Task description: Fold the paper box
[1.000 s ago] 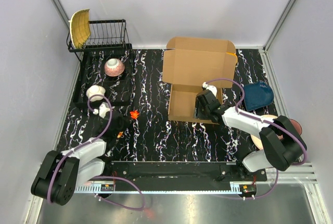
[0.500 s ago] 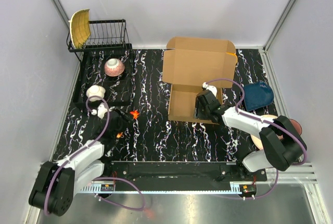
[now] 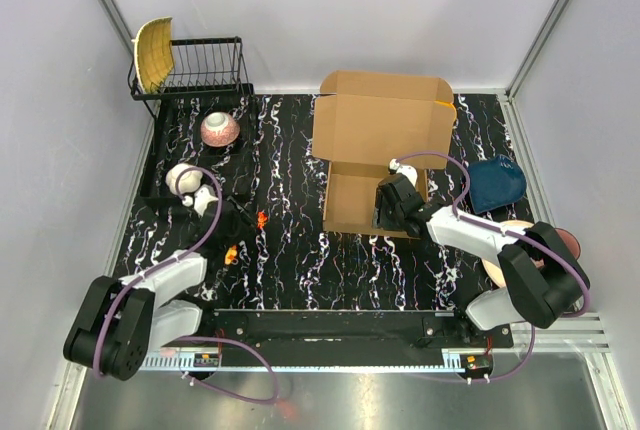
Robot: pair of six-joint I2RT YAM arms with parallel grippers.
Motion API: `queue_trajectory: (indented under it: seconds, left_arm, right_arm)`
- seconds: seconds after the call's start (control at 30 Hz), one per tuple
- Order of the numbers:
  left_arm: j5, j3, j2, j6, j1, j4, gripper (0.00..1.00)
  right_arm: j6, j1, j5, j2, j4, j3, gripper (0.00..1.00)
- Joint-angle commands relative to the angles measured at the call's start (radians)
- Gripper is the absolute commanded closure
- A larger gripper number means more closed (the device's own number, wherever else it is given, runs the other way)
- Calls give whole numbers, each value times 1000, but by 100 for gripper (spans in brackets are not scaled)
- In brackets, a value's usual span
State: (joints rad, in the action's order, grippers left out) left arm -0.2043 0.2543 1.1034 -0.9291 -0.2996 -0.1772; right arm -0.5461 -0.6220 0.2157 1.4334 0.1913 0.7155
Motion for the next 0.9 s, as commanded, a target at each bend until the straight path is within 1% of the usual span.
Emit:
queue_trajectory:
  seconds: [0.0, 0.33, 0.37, 0.67, 0.8, 0.87]
  left_arm:
    - [17, 34, 39, 41, 5, -83, 45]
    - [40, 51, 93, 79, 5, -120, 56]
    - [40, 56, 101, 82, 5, -119, 60]
    - [59, 71, 145, 88, 2, -127, 72]
    - [57, 66, 154, 87, -1, -131, 79]
    - [55, 62, 159, 84, -3, -134, 84]
  right_arm:
    - [14, -10, -9, -21, -38, -8, 47]
    - [15, -12, -12, -11, -41, -5, 46]
    - [17, -10, -12, -10, -41, -4, 46]
    - [12, -12, -18, 7, -44, 4, 47]
    - [14, -10, -15, 7, -46, 4, 46]
    - [14, -12, -15, 10, -46, 1, 46]
